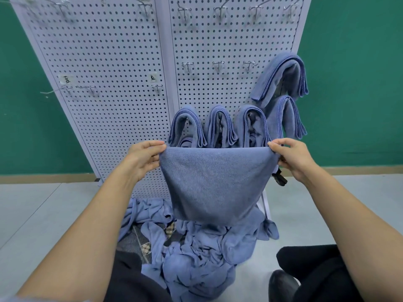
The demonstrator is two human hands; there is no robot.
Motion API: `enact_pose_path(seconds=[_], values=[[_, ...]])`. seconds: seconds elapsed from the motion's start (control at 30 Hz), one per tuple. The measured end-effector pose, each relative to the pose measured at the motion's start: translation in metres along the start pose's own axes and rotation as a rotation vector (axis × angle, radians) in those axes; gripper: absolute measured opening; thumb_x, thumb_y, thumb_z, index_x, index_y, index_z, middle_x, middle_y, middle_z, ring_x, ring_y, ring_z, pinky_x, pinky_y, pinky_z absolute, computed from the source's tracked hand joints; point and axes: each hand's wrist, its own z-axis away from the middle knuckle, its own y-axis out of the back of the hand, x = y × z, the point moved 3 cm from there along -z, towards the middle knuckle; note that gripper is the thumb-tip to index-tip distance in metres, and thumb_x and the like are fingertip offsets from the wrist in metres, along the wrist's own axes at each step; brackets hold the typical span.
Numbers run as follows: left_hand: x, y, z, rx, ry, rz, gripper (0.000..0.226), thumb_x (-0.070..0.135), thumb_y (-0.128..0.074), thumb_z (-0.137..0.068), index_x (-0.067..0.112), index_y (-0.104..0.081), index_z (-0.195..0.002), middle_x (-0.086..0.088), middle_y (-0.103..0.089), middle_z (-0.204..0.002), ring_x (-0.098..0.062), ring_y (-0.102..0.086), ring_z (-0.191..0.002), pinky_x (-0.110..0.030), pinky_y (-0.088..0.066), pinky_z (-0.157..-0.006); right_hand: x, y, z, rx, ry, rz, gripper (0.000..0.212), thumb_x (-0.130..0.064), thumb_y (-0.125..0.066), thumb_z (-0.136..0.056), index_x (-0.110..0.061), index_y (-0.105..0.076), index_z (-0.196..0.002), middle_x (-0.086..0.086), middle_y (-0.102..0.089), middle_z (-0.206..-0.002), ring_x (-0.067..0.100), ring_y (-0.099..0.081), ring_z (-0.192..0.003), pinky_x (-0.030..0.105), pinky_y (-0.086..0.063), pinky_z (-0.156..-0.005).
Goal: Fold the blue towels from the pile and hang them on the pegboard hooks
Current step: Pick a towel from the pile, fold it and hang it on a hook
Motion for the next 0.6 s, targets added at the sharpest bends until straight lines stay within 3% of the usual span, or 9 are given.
enact_pose_path(seconds=[0.07, 0.13, 0.27, 0.37, 0.47, 0.6], values=[[0.002, -0.001, 0.001, 0.0, -0.017, -0.029, 0.014, 0.004, -0.068, -0.085, 0.016, -0.069, -0.092, 0.0, -0.068, -0.086, -0.011, -0.061, -0.074, -0.026, -0.05, -0.072, -0.002, -0.002, 0.002, -0.057, 0.014, -0.016, 0.005, -0.011, -0.069, -0.085, -0.012, -0.07, -0.09, 0.002, -0.059, -0.076, 0.016, -0.044, -0.067, 0.027, -0.041, -0.06], [0.003, -0.001, 0.003, -0.005, -0.039, -0.051, 0.019, 0.0, -0.068, -0.083, 0.016, -0.07, -0.091, -0.001, -0.068, -0.087, -0.012, -0.061, -0.077, -0.025, -0.05, -0.07, -0.003, -0.003, 0.002, -0.126, 0.004, 0.001, 0.023, 0.0, -0.069, -0.082, -0.007, -0.067, -0.104, 0.005, -0.063, -0.085, 0.016, -0.051, -0.075, 0.024, -0.044, -0.067], [0.004, 0.001, 0.004, 0.013, -0.093, -0.16, 0.028, -0.007, -0.07, -0.077, 0.017, -0.072, -0.09, -0.002, -0.066, -0.091, -0.014, -0.061, -0.08, -0.022, -0.051, -0.063, -0.005, -0.006, 0.007, -0.181, 0.052, 0.167, 0.035, 0.01, -0.066, -0.08, -0.006, -0.066, -0.111, 0.008, -0.063, -0.094, 0.016, -0.056, -0.082, 0.017, -0.046, -0.066], [0.004, 0.002, 0.004, 0.075, -0.158, -0.291, 0.028, -0.009, -0.071, -0.076, 0.013, -0.072, -0.094, -0.004, -0.064, -0.085, -0.014, -0.06, -0.075, -0.019, -0.054, -0.061, -0.01, -0.005, 0.009, -0.128, 0.172, 0.379, 0.025, 0.005, -0.066, -0.084, -0.008, -0.069, -0.105, 0.002, -0.063, -0.086, 0.013, -0.055, -0.077, 0.023, -0.042, -0.074], [0.004, 0.002, 0.006, 0.11, -0.264, -0.423, 0.026, -0.009, -0.073, -0.075, 0.006, -0.072, -0.096, -0.003, -0.064, -0.075, -0.014, -0.058, -0.069, -0.022, -0.056, -0.068, -0.013, -0.004, 0.01, -0.041, 0.27, 0.546, 0.018, -0.003, -0.066, -0.087, -0.005, -0.072, -0.103, -0.005, -0.055, -0.071, 0.013, -0.049, -0.07, 0.025, -0.038, -0.073], [0.005, 0.006, 0.005, 0.173, -0.346, -0.581, 0.018, 0.001, -0.076, -0.077, 0.017, -0.07, -0.072, -0.005, -0.065, -0.067, -0.018, -0.057, -0.064, -0.03, -0.053, -0.07, -0.015, -0.003, 0.011, 0.047, 0.336, 0.611, 0.012, -0.014, -0.069, -0.086, -0.007, -0.073, -0.094, -0.004, -0.054, -0.067, 0.016, -0.049, -0.068, 0.024, -0.036, -0.063]])
